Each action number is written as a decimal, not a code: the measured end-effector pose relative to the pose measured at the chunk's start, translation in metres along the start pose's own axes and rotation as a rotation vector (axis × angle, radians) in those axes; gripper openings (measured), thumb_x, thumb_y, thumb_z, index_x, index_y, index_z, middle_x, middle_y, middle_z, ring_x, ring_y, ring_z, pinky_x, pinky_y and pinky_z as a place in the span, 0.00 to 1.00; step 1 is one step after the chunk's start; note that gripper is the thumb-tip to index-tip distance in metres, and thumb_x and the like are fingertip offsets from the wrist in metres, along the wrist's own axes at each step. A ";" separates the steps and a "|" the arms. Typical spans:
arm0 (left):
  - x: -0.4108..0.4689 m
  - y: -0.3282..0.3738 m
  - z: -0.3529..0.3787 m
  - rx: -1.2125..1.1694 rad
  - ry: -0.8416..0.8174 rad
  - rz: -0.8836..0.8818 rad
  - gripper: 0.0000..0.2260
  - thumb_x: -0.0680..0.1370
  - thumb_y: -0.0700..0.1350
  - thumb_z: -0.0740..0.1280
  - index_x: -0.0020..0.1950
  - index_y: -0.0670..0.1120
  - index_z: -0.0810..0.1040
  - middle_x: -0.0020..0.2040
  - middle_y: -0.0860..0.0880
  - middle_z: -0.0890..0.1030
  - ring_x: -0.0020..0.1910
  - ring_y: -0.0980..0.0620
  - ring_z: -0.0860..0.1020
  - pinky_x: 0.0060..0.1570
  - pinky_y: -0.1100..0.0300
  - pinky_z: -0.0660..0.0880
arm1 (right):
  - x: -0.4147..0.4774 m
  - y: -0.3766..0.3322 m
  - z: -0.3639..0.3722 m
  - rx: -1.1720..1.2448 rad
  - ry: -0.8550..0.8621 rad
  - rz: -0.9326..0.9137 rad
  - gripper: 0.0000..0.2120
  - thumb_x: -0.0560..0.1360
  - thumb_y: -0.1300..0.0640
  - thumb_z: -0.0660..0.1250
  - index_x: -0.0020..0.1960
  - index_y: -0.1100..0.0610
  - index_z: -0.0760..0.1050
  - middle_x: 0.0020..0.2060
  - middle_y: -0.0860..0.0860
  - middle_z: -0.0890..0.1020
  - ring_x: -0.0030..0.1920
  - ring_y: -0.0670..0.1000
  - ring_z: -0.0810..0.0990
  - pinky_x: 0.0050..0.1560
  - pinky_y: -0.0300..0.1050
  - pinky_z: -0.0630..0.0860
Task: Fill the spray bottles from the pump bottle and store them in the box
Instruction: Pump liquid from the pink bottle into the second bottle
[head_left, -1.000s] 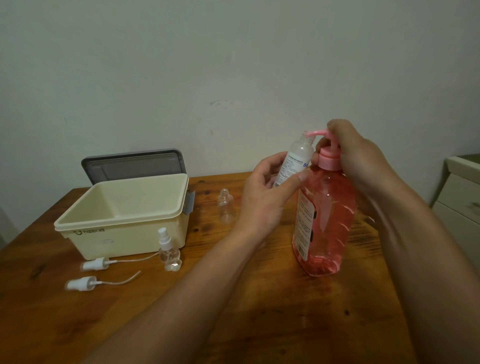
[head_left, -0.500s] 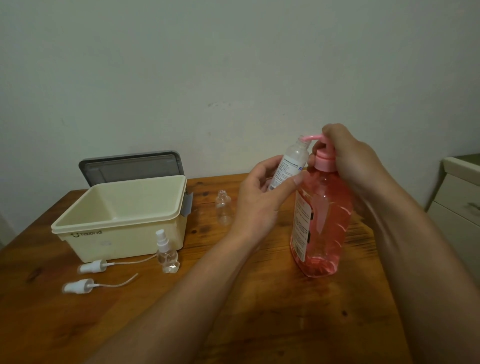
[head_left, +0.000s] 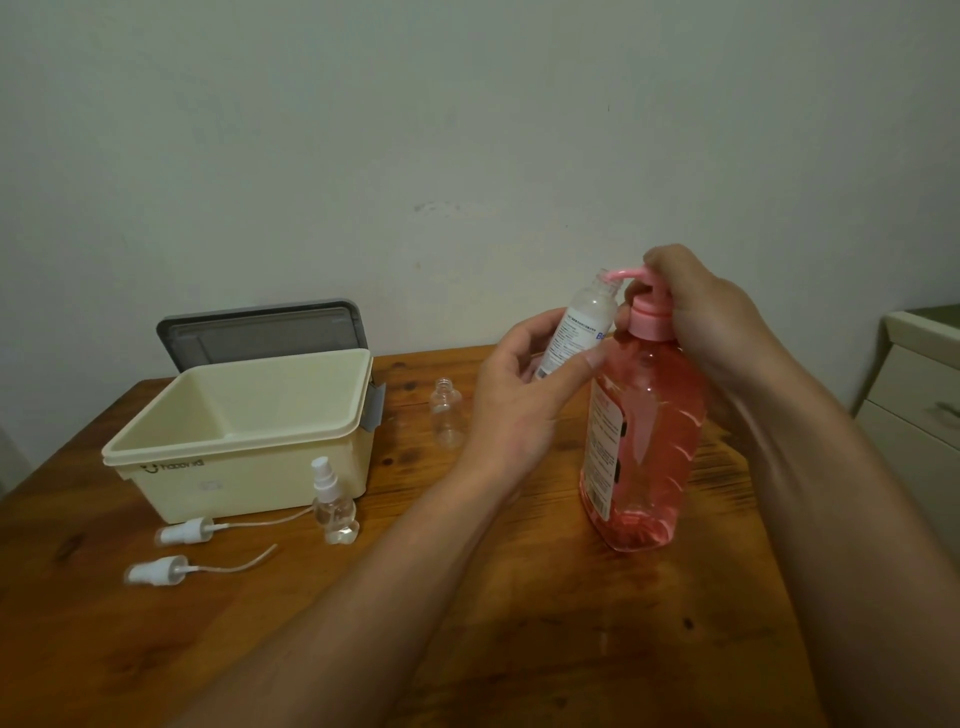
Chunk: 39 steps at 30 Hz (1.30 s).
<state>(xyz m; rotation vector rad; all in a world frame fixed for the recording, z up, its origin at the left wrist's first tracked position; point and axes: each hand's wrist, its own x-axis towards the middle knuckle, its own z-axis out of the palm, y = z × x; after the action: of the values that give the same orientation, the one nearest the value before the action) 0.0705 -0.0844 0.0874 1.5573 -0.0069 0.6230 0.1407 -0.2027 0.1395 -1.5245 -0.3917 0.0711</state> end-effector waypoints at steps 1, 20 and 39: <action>-0.001 0.000 0.000 0.000 0.000 0.000 0.18 0.74 0.42 0.73 0.63 0.49 0.75 0.51 0.57 0.82 0.45 0.68 0.80 0.42 0.73 0.75 | 0.000 0.000 0.000 0.001 0.003 -0.001 0.14 0.77 0.48 0.58 0.42 0.57 0.75 0.29 0.53 0.79 0.36 0.57 0.72 0.37 0.50 0.69; 0.000 -0.002 0.001 -0.010 0.012 -0.004 0.20 0.75 0.41 0.73 0.65 0.46 0.75 0.56 0.52 0.82 0.48 0.65 0.81 0.46 0.70 0.77 | 0.001 0.002 0.000 0.001 0.004 0.014 0.18 0.77 0.41 0.59 0.41 0.54 0.75 0.30 0.51 0.80 0.28 0.52 0.74 0.36 0.48 0.71; 0.002 -0.003 0.002 -0.023 0.016 -0.011 0.21 0.74 0.41 0.73 0.66 0.46 0.75 0.56 0.52 0.82 0.47 0.65 0.81 0.45 0.70 0.77 | 0.000 0.000 0.000 -0.019 0.017 0.005 0.16 0.77 0.45 0.58 0.41 0.56 0.75 0.29 0.51 0.80 0.32 0.54 0.75 0.39 0.50 0.71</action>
<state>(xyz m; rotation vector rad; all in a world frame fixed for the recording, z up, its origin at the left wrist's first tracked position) 0.0737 -0.0854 0.0856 1.5291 0.0070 0.6246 0.1408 -0.2026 0.1395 -1.5436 -0.3763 0.0582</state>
